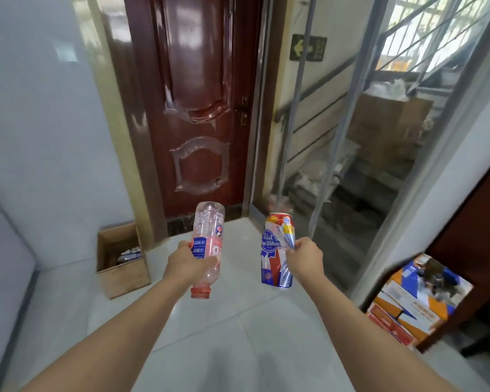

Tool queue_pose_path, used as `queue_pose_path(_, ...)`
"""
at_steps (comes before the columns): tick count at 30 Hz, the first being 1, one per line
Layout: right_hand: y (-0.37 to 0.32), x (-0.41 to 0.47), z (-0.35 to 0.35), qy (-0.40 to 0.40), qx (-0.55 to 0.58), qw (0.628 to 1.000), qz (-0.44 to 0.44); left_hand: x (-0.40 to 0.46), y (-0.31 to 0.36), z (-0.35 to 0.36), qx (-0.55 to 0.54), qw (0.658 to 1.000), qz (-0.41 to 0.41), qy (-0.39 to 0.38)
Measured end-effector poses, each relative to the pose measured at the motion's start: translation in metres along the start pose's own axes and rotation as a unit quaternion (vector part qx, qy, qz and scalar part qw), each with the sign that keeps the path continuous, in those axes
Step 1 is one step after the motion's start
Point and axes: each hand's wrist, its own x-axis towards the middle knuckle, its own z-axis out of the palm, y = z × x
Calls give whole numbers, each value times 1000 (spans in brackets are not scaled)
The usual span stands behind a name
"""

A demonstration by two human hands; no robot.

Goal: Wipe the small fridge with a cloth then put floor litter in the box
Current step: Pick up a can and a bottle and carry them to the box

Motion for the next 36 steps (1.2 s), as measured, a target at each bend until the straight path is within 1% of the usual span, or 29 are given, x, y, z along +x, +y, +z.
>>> queue_pose_path(6, -30, 123, 0, -65, -37, 997, -22, 67, 43, 36, -24, 996, -67, 61)
queue_pose_path(12, -69, 216, 36, -127, -43, 990, -49, 142, 57, 47, -26, 988, -103, 110)
queue_pose_path(16, -101, 281, 73, -142, -37, 986, -76, 210, 65, 49, -22, 982, -124, 138)
queue_pose_path(18, -120, 318, 93, -143, -53, 984, -91, 253, 70, 48, -28, 979, -132, 150)
queue_pose_path(22, -163, 391, 132, -163, -63, 979, -107, 338, 83, 44, -59, 978, -135, 150)
queue_pose_path(24, -183, 420, 151, -163, -60, 979, -106, 371, 91, 39, -67, 976, -137, 154)
queue_pose_path(28, -222, 466, 192, -178, -83, 971, -136, 423, 104, 25, -62, 971, -158, 167)
queue_pose_path(33, -275, 519, 252, -228, -107, 949, -188, 483, 106, 3, -70, 958, -193, 200)
queue_pose_path(36, -308, 553, 296, -267, -105, 931, -226, 519, 106, -4, -92, 942, -226, 230)
